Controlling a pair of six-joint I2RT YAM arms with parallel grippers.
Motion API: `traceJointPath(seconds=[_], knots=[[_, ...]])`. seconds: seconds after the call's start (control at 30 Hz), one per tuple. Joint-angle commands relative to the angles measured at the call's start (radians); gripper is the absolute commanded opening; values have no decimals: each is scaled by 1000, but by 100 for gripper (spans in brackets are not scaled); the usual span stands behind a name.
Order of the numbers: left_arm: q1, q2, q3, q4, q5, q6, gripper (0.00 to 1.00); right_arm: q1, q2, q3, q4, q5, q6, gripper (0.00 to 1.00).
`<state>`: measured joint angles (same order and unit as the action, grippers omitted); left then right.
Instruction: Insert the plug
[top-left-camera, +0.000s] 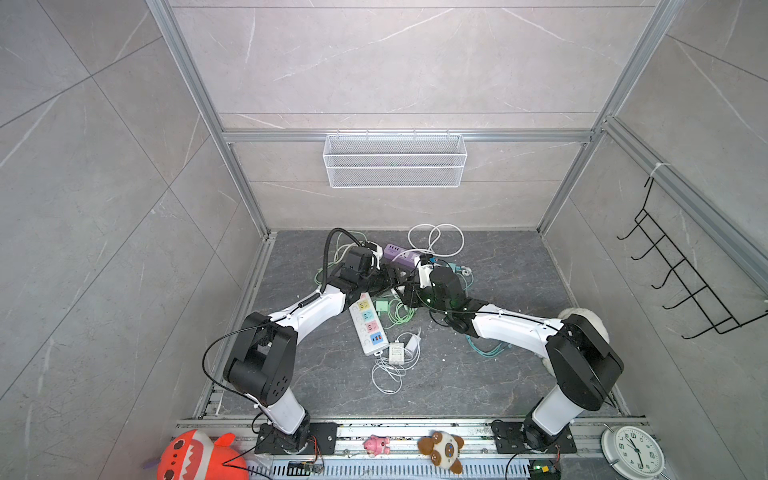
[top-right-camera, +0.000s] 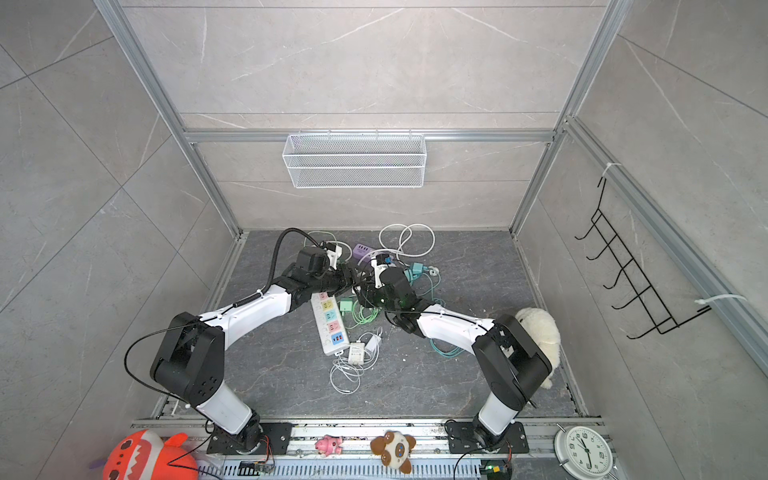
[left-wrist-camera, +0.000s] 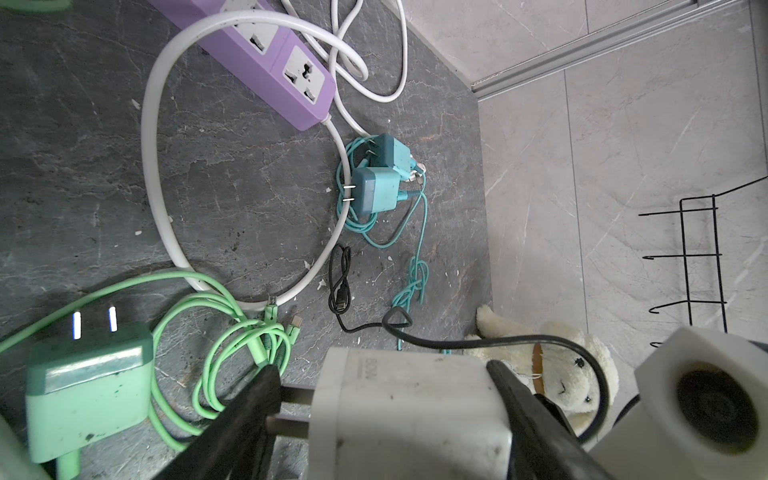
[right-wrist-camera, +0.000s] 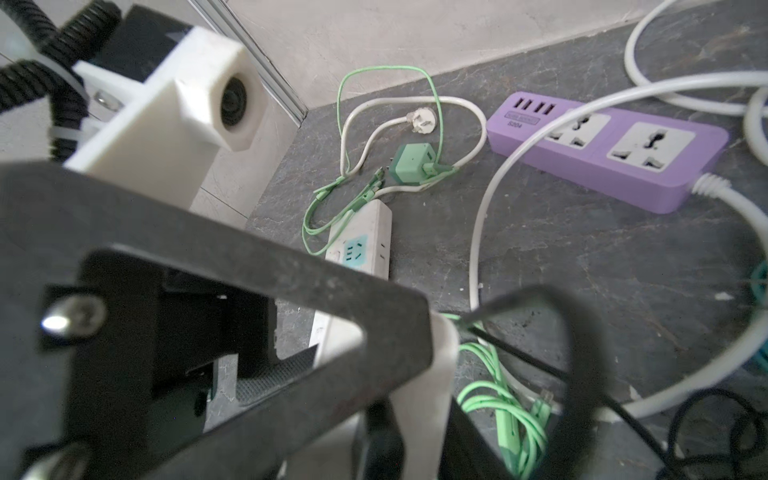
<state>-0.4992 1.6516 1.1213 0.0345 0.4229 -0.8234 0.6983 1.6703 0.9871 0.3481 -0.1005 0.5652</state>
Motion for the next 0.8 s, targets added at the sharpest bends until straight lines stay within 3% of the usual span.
traceJointPath(seconds=[0.0, 0.07, 0.27, 0.33, 0.57, 0.77], knots=[[-7, -39, 2, 15, 39, 8, 51, 3, 11, 30, 73, 18, -20, 40], [-6, -42, 0, 6, 26, 15, 61, 4, 5, 24, 73, 24, -19, 32], [0, -58, 12, -41, -6, 58, 80, 4, -6, 7, 57, 31, -1, 18], [9, -68, 23, -83, -23, 88, 99, 3, -20, 6, 30, 38, -2, 17], [85, -146, -21, -165, -72, 139, 100, 0, -92, 2, -66, 40, -15, 15], [160, -262, -87, -418, -362, 244, 100, 3, -123, 80, -335, -131, -44, 14]])
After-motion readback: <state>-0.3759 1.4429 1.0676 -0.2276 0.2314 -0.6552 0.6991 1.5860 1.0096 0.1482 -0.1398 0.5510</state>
